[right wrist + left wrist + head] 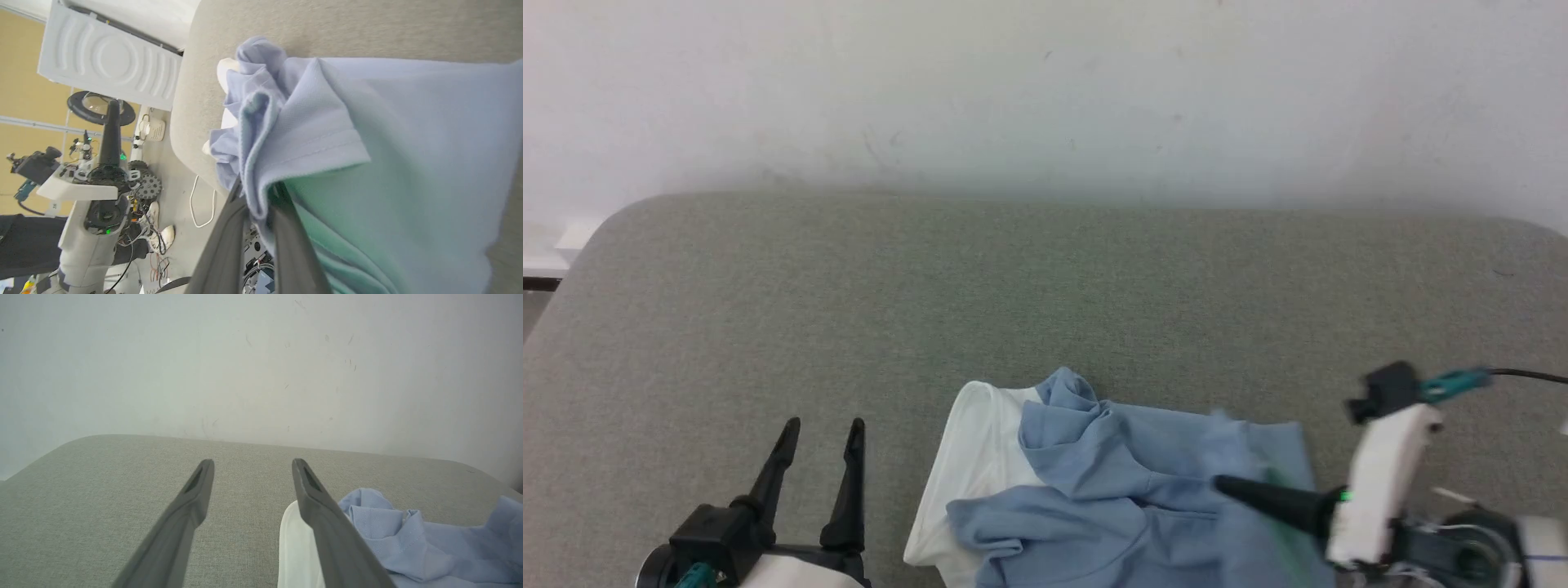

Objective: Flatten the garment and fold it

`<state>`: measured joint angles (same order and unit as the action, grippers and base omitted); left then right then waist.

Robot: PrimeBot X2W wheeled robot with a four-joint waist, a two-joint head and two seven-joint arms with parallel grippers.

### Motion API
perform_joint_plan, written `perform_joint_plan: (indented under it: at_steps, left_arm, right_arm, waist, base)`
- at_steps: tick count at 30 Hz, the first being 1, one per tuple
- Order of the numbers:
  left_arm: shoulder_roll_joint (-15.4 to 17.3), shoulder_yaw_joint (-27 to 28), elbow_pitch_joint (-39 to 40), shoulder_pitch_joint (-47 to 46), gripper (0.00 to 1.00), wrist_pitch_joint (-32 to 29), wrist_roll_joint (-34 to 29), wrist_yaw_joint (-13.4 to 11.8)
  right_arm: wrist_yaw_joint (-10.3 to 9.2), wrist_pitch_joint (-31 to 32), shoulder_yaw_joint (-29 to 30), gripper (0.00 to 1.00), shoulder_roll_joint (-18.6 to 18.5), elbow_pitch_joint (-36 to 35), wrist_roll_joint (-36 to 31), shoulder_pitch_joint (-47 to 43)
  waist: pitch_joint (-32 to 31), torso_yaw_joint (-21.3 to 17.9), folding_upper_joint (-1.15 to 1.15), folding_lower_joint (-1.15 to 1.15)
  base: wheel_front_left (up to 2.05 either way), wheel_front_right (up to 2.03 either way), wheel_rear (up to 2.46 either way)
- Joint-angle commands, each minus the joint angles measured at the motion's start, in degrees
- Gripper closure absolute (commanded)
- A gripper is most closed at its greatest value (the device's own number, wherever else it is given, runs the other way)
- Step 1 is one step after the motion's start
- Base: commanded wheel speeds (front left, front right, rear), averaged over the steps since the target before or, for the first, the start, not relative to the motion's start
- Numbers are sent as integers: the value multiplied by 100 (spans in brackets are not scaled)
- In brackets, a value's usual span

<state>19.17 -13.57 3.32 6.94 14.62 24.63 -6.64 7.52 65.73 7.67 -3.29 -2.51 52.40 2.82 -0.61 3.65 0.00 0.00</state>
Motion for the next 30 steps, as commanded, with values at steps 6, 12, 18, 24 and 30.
perform_joint_plan:
  at_steps: [6, 12, 18, 24, 30]
  left_arm:
    - [-20, -113, -72, -172, 0, -35, -3, 51]
    - [-91, -235, -156, -366, 0, -39, 0, 130]
    - [-168, -294, -275, -520, 0, -19, 8, 193]
    - [-201, -244, -361, -532, 0, 6, 18, 207]
    - [-202, -195, -413, -497, 0, 20, 14, 216]
  right_arm:
    - [-3, -1477, -1704, 100, 40, 575, 566, 561]
    - [-3, -3063, -2892, 100, 40, 1756, 664, 1328]
    - [-3, -4300, -3625, 0, 41, 3085, 698, 1936]
    - [-3, -4943, -4577, 0, 41, 3334, 912, 2461]
    - [-3, -5483, -5235, 0, 5, 3045, -24, 3013]
  waist:
    - [-21, 296, 0, 0]
    - [72, 584, 0, 0]
    - [198, 752, 0, 0]
    - [247, 687, 0, 0]
    - [154, 531, 0, 0]
  base:
    - [0, 0, 0]
    - [0, 0, 0]
    - [0, 0, 0]
    - [0, 0, 0]
    - [0, 0, 0]
